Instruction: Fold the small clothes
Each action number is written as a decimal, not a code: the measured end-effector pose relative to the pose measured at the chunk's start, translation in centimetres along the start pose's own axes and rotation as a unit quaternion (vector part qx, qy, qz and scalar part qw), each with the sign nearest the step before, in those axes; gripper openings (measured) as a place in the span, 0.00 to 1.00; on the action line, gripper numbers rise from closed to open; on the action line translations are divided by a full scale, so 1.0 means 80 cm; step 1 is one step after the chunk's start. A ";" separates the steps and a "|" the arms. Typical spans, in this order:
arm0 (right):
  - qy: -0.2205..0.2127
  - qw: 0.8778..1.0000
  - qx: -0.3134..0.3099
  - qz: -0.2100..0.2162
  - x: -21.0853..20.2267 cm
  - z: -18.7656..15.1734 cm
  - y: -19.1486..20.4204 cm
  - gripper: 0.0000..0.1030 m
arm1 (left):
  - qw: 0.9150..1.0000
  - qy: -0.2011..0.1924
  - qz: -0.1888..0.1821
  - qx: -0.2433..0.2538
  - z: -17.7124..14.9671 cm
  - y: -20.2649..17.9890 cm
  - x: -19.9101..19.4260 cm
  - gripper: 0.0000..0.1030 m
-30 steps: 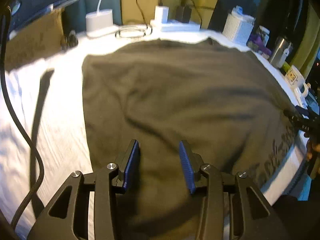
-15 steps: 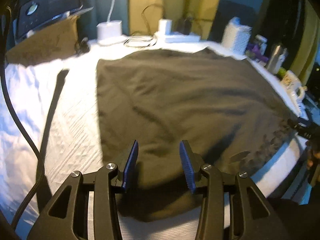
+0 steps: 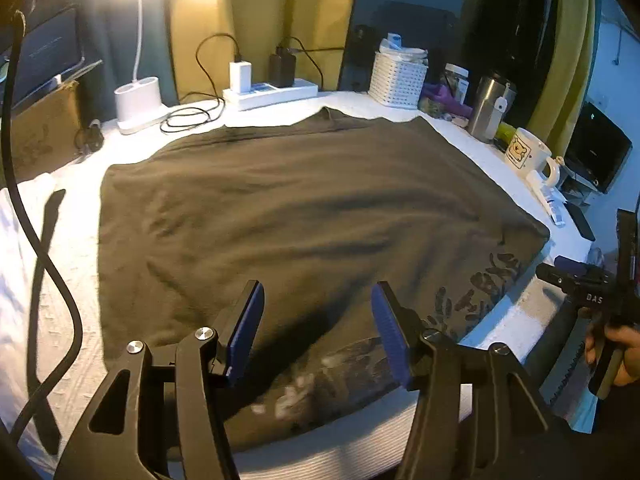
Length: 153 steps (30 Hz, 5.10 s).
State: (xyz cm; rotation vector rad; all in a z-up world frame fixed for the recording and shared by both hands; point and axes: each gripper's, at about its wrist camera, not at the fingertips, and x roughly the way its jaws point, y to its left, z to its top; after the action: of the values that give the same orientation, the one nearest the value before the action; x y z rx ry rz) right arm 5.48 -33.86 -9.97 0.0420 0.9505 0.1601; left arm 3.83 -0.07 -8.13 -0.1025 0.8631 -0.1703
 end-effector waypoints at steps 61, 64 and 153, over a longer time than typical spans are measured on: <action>-0.064 0.993 -0.081 0.060 0.070 0.169 0.144 0.28 | 0.992 0.015 0.067 -0.108 0.047 0.161 0.036 0.54; -0.071 0.988 -0.110 0.078 0.060 0.171 0.181 0.28 | 0.990 0.003 0.072 -0.119 0.040 0.177 0.024 0.54; 0.022 0.969 -0.171 0.179 0.158 0.159 0.234 0.69 | 0.997 0.043 0.035 0.056 0.158 0.124 0.116 0.12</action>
State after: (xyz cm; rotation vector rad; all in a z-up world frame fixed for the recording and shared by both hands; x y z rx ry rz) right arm 20.86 -12.97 -10.79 -0.1096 0.9426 0.6607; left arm 20.49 8.12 -8.47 0.0410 0.9397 -0.1573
